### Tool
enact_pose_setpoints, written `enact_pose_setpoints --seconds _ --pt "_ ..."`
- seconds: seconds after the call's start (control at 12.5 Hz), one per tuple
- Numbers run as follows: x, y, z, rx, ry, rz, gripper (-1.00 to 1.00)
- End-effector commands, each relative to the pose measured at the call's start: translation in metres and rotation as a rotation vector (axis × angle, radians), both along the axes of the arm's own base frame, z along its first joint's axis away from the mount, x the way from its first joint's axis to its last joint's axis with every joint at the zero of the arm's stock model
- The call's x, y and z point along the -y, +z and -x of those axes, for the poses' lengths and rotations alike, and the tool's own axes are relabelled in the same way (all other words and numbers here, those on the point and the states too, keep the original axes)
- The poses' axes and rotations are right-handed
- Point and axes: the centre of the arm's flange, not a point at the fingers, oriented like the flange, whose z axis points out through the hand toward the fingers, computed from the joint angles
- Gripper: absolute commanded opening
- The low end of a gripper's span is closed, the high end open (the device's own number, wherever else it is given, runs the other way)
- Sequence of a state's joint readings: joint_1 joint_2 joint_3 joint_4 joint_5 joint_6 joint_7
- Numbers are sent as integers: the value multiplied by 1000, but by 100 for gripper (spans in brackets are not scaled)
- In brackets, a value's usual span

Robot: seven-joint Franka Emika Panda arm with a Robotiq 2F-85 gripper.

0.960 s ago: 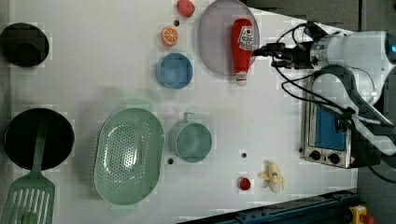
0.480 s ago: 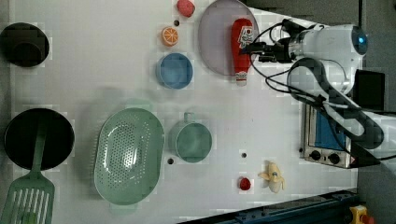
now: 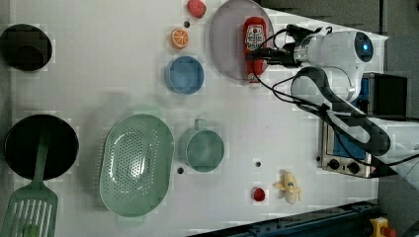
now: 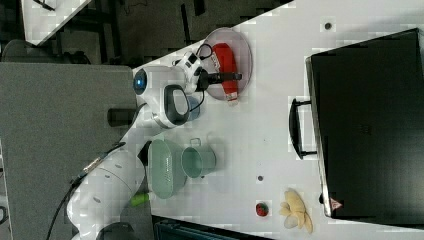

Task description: Pick ketchup from plate and place it on table.

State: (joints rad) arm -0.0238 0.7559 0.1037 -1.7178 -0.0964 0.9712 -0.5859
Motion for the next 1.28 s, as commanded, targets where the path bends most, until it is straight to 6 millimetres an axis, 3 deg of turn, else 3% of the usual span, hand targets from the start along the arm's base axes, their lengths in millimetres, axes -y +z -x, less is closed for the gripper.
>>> enact_pose_setpoints --seconds 0.08,0.32,0.56,0.72,0.88,1.04,1.28 --pt "4 4 -13 83 17 -11 100" --pt "5 -7 -14 121 15 -18 93" --pt "6 0 -17 132 13 -17 23" --pt "9 10 -19 147 10 -15 23" --pt "11 38 -24 182 6 -12 23" --pt "14 78 -26 199 3 -4 23" --pt "21 141 -10 145 -4 23 23"
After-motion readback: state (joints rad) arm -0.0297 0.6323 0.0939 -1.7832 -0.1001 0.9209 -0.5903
